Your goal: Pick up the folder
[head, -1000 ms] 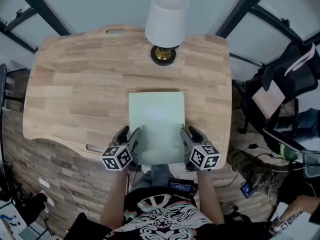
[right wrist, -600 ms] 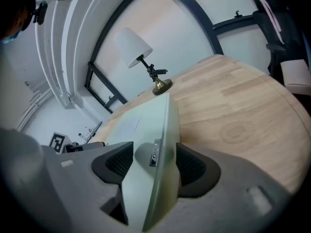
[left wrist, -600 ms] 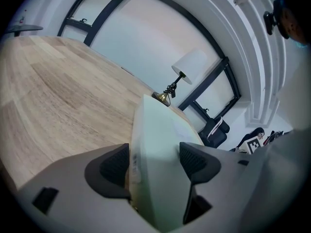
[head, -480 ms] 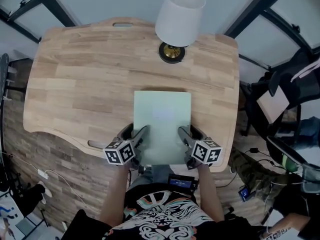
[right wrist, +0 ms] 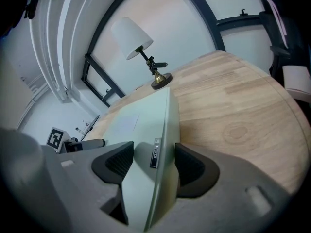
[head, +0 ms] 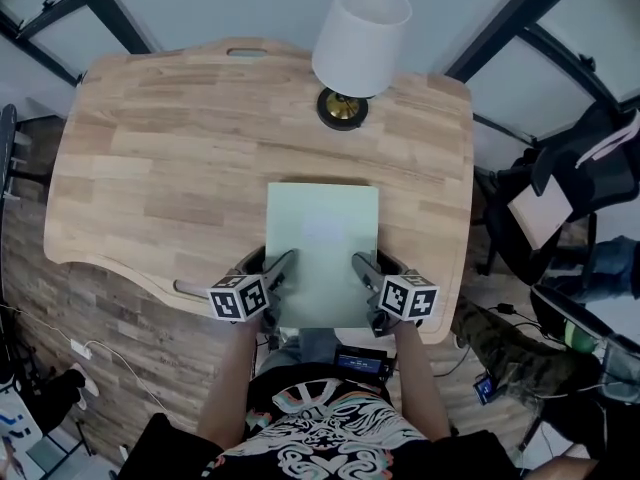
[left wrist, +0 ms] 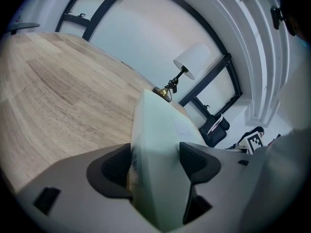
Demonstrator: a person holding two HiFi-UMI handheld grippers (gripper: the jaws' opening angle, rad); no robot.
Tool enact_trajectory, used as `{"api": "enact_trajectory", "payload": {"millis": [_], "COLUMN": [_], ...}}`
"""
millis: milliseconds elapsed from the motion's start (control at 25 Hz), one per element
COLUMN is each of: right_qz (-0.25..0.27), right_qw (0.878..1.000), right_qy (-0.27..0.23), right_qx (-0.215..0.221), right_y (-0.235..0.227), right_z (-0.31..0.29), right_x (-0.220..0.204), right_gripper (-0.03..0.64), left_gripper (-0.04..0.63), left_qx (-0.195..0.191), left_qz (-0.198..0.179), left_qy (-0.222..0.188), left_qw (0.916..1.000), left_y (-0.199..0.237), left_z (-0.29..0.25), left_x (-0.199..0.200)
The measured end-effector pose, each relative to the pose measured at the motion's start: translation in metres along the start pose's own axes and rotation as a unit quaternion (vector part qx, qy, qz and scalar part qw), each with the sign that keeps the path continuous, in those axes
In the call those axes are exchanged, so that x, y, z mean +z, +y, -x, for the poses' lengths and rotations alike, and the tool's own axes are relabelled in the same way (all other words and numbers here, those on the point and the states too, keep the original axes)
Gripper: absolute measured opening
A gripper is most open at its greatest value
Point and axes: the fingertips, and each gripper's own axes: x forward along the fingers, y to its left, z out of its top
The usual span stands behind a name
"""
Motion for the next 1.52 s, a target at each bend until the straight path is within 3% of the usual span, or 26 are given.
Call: {"api": "enact_trajectory", "payload": {"millis": [840, 1080, 1520], "right_qz": [-0.021, 0.015, 0.008], "right_qw": [0.997, 0.995, 0.986], "right_qy": [-0.064, -0.084, -0.165], "right_qx": [-0.033, -0.046, -0.039], "right_y": [0.000, 0.011, 0.043], "right_z": [0.010, 0.021, 0.062], "right_x": [0.004, 0.020, 0.046], "right_gripper": [0.256, 0.255, 0.255], "left_gripper": [0.304, 0.304, 0.304], "left_qx": [0.000, -0.009, -0.035], "left_qz": [0.003, 0.019, -0.040], "left_qy": [0.002, -0.020, -0.056], "left_qw": [1.0000, 0.9996, 0.9970], "left_y": [-0.007, -0.016, -0.057], "left_z": [-0.003, 0.003, 0.037], "left_x": [0.007, 0.012, 0.054]}}
